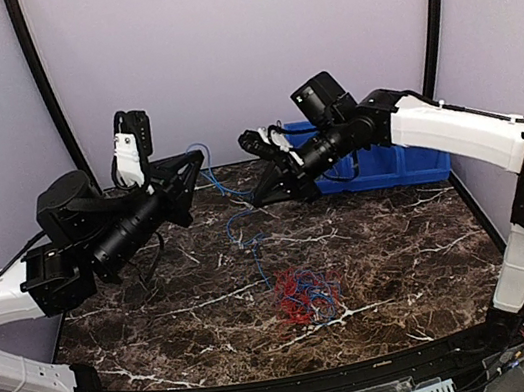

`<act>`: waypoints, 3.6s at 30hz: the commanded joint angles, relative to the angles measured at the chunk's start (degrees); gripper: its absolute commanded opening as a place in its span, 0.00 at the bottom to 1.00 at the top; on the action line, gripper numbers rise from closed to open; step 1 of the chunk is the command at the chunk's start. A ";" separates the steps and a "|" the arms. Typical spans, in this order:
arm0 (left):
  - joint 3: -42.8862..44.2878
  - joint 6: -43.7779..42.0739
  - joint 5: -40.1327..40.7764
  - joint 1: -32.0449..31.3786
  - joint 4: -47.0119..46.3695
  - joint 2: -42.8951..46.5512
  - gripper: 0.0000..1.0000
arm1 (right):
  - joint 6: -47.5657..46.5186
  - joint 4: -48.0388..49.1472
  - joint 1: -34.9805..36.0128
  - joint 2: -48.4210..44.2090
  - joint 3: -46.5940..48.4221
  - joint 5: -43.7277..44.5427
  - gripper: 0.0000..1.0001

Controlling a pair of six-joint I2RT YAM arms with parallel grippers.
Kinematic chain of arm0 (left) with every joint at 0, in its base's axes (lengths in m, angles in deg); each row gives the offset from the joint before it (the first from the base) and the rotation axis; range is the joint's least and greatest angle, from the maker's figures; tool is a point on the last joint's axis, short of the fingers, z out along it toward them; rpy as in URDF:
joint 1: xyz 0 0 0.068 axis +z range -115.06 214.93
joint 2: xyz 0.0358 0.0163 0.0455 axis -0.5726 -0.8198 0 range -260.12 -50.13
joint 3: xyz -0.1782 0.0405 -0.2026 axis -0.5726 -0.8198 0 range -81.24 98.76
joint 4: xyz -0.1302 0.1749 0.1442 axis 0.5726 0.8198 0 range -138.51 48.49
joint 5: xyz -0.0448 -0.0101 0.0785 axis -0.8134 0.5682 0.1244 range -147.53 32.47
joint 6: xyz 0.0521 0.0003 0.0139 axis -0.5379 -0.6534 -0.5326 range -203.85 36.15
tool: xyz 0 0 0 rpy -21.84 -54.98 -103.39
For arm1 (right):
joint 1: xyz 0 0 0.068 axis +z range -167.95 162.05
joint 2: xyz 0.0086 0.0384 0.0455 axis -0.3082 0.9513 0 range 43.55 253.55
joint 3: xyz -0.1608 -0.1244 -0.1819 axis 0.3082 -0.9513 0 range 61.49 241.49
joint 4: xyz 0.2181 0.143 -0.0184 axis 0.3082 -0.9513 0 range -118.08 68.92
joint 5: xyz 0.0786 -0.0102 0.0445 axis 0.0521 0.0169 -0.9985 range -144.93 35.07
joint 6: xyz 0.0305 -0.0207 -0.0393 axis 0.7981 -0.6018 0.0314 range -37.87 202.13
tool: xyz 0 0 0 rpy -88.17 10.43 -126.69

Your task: Untangle the cables

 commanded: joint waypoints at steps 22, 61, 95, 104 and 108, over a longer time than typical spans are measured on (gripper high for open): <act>-3.69 -0.13 7.06 -0.20 2.39 1.45 0.69 | 8.77 13.17 -30.04 -5.60 -7.92 -0.02 0.00; -7.30 2.35 9.39 -0.20 3.14 2.77 0.69 | 17.22 15.85 -48.19 8.04 -3.67 10.75 0.35; -19.51 18.07 -8.56 -0.12 17.11 6.58 0.65 | -0.53 -3.39 -49.25 -34.80 -40.89 8.84 0.45; -16.69 19.06 -11.65 -0.04 13.84 -7.24 0.61 | -4.56 -6.02 -38.97 -30.70 -38.46 6.20 0.40; -14.75 18.82 -11.59 0.75 10.54 -13.90 0.57 | -5.24 -3.39 -31.00 -27.74 -38.23 10.07 0.38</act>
